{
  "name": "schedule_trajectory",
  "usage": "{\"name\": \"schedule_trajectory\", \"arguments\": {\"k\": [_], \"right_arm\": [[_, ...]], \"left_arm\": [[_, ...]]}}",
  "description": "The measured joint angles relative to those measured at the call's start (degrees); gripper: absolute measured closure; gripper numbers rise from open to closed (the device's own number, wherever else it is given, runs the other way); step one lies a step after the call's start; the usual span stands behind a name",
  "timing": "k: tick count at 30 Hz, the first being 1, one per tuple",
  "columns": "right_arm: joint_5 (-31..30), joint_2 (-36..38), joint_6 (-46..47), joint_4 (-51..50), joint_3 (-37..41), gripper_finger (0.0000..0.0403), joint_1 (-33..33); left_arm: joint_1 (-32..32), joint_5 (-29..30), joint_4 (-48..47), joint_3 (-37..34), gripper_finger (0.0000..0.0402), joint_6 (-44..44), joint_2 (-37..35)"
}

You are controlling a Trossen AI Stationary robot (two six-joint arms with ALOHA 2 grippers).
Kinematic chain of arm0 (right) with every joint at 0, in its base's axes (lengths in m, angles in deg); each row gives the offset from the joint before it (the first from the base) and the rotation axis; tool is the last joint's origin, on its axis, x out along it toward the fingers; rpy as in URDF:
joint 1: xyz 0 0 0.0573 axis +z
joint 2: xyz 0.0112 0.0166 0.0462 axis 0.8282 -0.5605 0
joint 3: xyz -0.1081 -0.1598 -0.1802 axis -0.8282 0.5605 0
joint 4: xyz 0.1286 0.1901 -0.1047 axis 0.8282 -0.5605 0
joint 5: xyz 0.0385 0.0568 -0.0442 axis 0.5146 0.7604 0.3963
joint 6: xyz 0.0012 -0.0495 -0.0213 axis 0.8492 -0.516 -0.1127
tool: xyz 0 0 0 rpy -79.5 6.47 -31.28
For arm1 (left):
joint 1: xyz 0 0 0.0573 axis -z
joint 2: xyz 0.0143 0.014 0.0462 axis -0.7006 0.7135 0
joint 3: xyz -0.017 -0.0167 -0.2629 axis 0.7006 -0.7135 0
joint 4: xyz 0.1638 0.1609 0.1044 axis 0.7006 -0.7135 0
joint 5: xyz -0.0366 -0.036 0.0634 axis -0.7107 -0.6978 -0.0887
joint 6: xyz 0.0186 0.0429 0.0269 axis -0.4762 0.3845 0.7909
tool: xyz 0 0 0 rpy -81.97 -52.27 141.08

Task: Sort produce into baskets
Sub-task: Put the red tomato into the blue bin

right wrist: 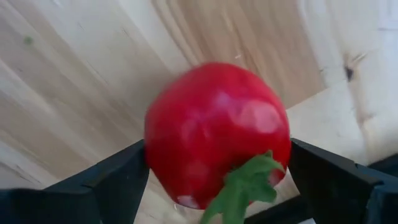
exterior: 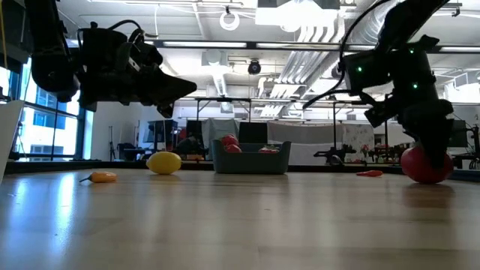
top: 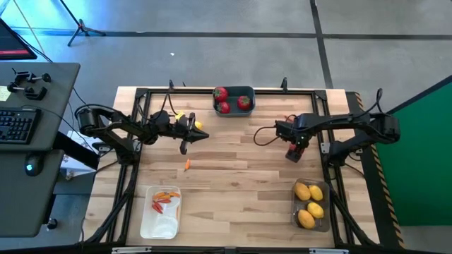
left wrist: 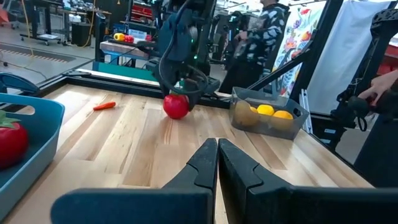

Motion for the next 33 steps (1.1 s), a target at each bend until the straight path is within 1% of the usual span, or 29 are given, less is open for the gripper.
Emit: {"name": "schedule_trajectory", "arguments": {"k": [2, 4, 5, 8, 10, 11, 13, 15, 19, 22, 26, 29, 33], "right_arm": [[0.10, 0.00, -0.25, 0.75, 0.89, 0.0051, 0.00], [0.12, 0.00, -0.23, 1.02, 0.85, 0.0067, 0.00], [0.12, 0.00, -0.17, 0.89, 0.53, 0.0079, 0.00], [0.29, 0.00, 1.21, 0.91, -1.08, 0.0126, 0.01], [0.31, 0.00, 2.07, 1.07, -2.70, 0.0158, 0.02], [0.27, 0.00, 2.29, 1.48, -3.71, 0.0165, 0.02], [-0.65, 0.00, 2.21, 3.51, -6.01, 0.0165, 0.02], [-1.81, 0.00, 1.62, 7.79, -8.33, 0.0165, 0.02], [-5.34, -1.41, -1.38, 18.24, -13.44, 0.0165, -1.44], [-8.72, -6.75, -4.68, 21.56, -19.39, 0.0165, -3.34], [-12.37, -17.12, -11.25, 23.05, -30.16, 0.0165, -6.15], [-13.66, -24.38, -15.70, 22.48, -38.27, 0.0165, -8.60], [-13.76, -31.26, -20.04, 21.72, -47.21, 0.0165, -11.69]], "left_arm": [[-0.04, 0.08, -0.07, 0.00, 0.0401, 0.49, 0.00], [-0.37, 1.76, -0.09, -0.03, 0.0401, 0.83, 0.00], [-0.68, 2.83, -0.04, -0.16, 0.0401, 0.96, 0.00], [-2.20, 3.55, 1.39, -1.34, 0.0401, 1.30, 0.02], [-3.28, 3.52, 4.83, -2.99, 0.0401, 0.17, 0.02], [-3.82, 3.50, 6.69, -3.94, 0.0401, -0.29, 0.02], [-4.92, 3.45, 10.45, -5.92, 0.0401, -1.40, 0.02], [-5.94, 3.45, 13.80, -7.49, 0.0401, -2.00, 0.02], [-7.34, 3.38, 16.15, -8.79, 0.0401, -3.09, 0.02], [-7.58, 3.41, 16.10, -8.79, 0.0401, -3.09, 0.02], [-7.57, 3.62, 16.11, -8.79, 0.0401, -3.07, 0.02], [-7.56, 4.17, 16.10, -8.79, 0.0401, -3.07, 0.02], [-7.56, 4.56, 16.09, -8.79, 0.0401, -3.05, 0.02]]}}
